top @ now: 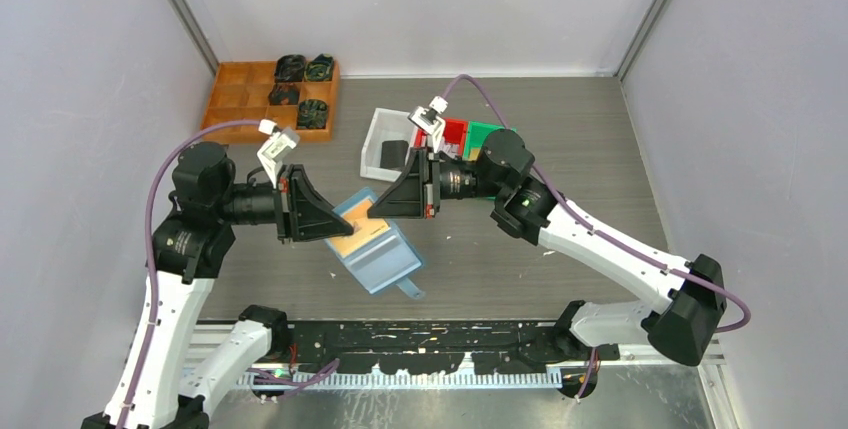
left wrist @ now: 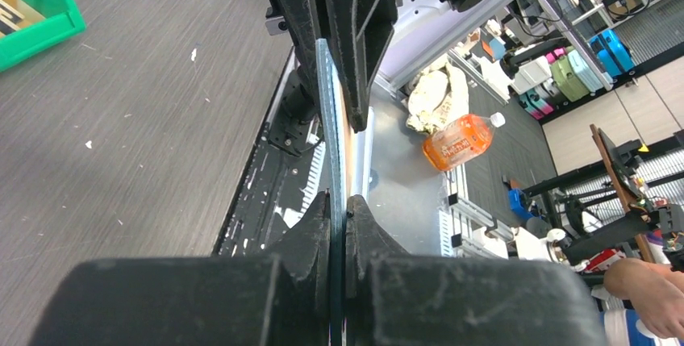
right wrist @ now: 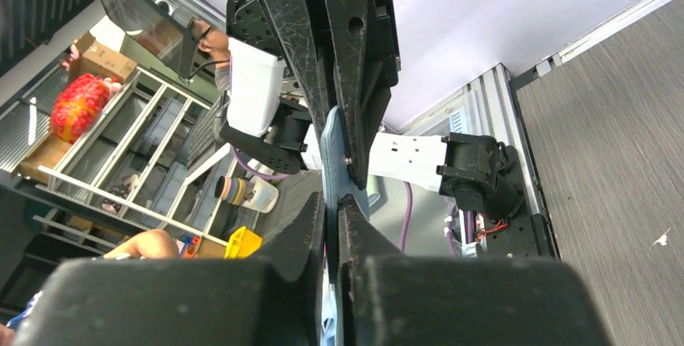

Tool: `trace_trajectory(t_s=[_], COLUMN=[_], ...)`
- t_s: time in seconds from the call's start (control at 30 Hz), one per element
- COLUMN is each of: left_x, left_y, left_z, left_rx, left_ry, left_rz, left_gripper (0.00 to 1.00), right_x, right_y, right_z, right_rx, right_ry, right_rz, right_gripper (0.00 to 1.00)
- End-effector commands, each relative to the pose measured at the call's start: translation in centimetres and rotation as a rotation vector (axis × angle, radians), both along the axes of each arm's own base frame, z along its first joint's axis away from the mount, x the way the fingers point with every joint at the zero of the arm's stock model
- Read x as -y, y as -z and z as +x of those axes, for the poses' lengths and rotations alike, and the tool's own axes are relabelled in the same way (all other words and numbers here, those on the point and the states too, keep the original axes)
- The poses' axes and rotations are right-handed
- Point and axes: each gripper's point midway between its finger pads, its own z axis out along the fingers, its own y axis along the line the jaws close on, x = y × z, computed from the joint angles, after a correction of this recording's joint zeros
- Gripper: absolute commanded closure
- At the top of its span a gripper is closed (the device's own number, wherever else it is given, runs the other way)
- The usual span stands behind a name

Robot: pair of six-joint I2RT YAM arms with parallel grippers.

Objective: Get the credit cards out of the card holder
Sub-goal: Remove the credit card from the card holder.

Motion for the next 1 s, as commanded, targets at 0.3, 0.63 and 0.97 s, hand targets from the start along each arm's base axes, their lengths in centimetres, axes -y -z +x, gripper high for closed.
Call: trace_trajectory(t_s=[0.3,0.63,0.97], left_x=[0.1,0.1,0.1], left_y=[-0.2,-0.4,-0.5], left_z=[-0.1,-1.1,0.6], left_rx=[0.002,-0.011,0.036], left_ry=[0.045,0.131,0.010], left_rz=[-0.024,-0.041,-0.005], left_gripper=[0.52,0.89,1.00], right_x=[0.7,0.4,0.9], right_y=[-2.3,-1.2,-3.5], right_z=[-2.2,-2.2,3.1], right_rx=[0.158,0.182,0.142], right_ry=[-0.124,-0.169,0.104], right_rz=[-0.059,-0.144,-0.150], right_gripper=[0.99,0.99,0.47])
